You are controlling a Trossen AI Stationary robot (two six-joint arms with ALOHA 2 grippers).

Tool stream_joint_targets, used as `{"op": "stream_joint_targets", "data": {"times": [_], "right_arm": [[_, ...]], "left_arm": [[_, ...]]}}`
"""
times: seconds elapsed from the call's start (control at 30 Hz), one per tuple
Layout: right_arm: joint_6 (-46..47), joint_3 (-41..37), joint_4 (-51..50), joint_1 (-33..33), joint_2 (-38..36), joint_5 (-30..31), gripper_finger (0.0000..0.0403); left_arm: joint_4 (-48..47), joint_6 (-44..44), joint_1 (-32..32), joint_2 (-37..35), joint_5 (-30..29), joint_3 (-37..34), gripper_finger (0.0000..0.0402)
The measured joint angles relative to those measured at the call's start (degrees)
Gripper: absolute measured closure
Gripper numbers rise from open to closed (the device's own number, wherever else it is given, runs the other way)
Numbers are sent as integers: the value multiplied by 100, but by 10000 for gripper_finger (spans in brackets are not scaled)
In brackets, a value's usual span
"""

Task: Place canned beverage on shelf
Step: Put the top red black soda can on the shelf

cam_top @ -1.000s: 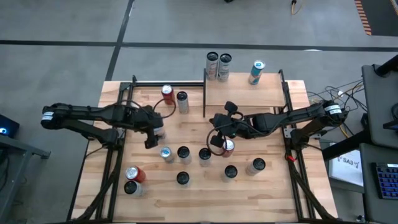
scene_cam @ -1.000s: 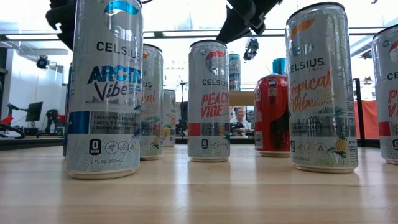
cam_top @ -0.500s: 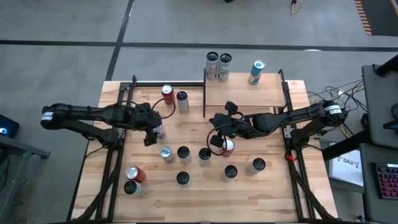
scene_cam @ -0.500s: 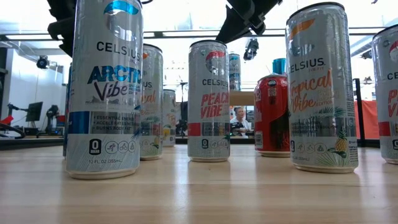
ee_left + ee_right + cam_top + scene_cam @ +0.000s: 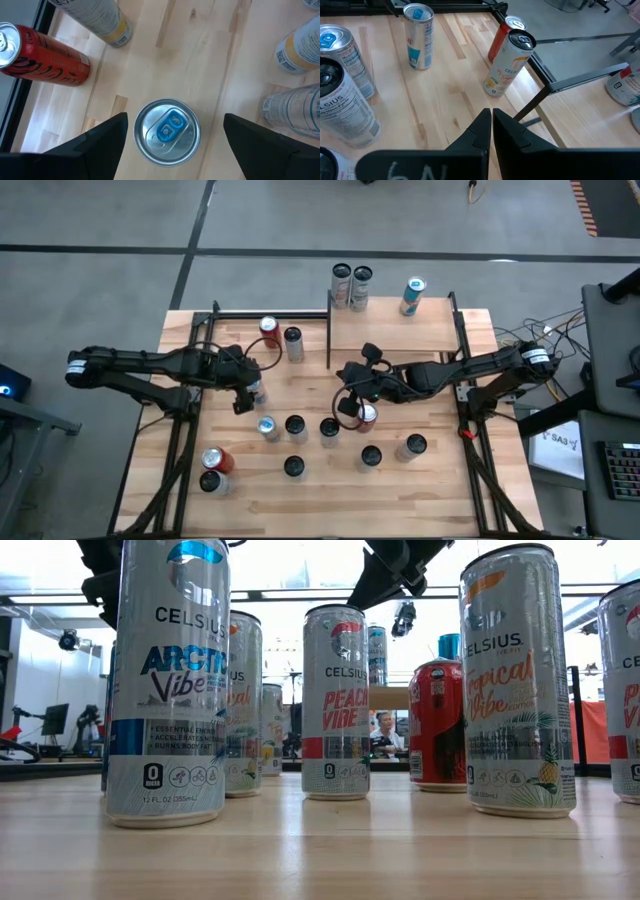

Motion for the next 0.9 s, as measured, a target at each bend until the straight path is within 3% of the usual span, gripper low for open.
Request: {"op": "stream_joint_targets", "data": {"times": [0.9], "right_arm": [[134, -52, 4, 0, 15, 0, 394]], "left_arm": [[31, -28, 0, 11, 0, 0, 88]]}}
